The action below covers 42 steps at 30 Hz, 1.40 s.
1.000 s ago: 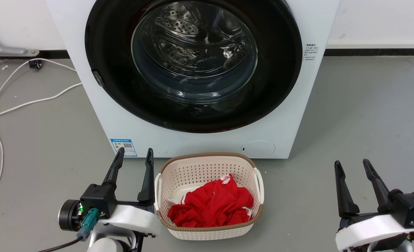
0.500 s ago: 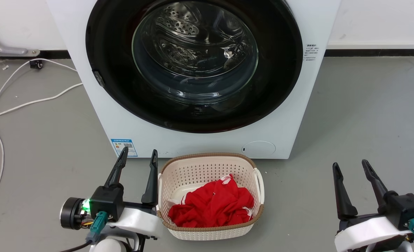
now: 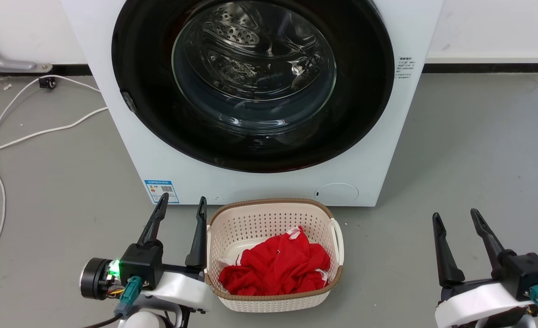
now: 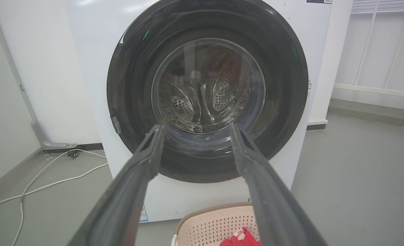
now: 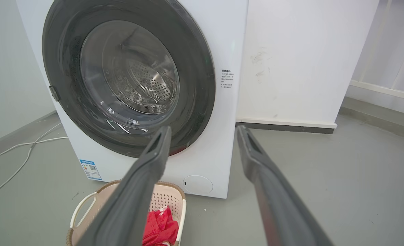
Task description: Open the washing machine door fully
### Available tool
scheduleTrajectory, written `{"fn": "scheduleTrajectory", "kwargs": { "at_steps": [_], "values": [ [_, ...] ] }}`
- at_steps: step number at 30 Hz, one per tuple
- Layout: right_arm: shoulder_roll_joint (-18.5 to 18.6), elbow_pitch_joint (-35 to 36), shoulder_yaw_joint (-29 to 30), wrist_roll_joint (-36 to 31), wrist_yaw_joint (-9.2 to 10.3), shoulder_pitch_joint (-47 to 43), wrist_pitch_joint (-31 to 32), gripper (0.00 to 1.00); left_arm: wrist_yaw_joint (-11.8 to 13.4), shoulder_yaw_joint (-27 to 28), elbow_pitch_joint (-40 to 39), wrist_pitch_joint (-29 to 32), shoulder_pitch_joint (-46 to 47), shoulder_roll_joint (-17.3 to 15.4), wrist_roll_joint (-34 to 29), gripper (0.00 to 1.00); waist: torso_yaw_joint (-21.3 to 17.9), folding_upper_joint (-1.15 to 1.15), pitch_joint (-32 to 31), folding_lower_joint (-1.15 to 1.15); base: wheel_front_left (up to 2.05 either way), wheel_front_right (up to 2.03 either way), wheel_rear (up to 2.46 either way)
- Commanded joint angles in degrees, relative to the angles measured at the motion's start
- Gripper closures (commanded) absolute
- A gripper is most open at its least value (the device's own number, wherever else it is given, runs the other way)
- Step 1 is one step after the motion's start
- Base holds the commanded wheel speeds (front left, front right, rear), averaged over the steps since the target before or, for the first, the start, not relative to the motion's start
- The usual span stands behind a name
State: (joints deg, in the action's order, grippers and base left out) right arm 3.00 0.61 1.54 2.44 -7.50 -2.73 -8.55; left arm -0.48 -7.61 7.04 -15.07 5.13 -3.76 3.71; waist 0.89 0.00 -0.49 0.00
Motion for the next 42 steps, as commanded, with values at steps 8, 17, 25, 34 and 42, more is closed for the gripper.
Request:
{"fn": "scheduleTrajectory", "kwargs": {
  "at_steps": [8,17,25,34,42],
  "values": [
    [-0.24,-0.73,0.33,1.86,0.03,-0.3,-0.07,1.0,-0.17,0.22,0.45,-0.15,0.25,0.2,0.14,0.0,0.02,0.0,0.06,0.0,0.0,0.0,0.0],
    [-0.23,-2.25,1.21,16.7,0.02,0.58,-2.53,1.0,-0.27,0.26,0.51,-0.15,0.26,0.41,0.1,0.0,0.26,0.0,0.01,0.0,0.0,0.0,0.0],
    [-0.23,-3.49,1.05,48.57,0.02,2.35,-5.12,1.0,-0.3,0.45,0.37,-0.15,-0.06,0.54,0.37,0.0,0.16,0.0,-0.07,0.0,0.0,0.0,0.0],
    [-0.17,-1.72,2.51,90.56,0.02,6.67,-5.27,1.0,-0.17,0.77,0.05,-0.15,0.27,0.65,0.4,0.0,-0.38,0.0,0.64,0.0,0.0,0.0,0.0],
    [3.7,-7.67,5.97,108.41,0.02,17.88,-1.93,1.0,-0.01,1.12,-0.57,-0.15,1.55,0.72,0.34,0.0,-0.68,0.0,3.15,0.0,0.0,0.0,0.0]
  ]
}}
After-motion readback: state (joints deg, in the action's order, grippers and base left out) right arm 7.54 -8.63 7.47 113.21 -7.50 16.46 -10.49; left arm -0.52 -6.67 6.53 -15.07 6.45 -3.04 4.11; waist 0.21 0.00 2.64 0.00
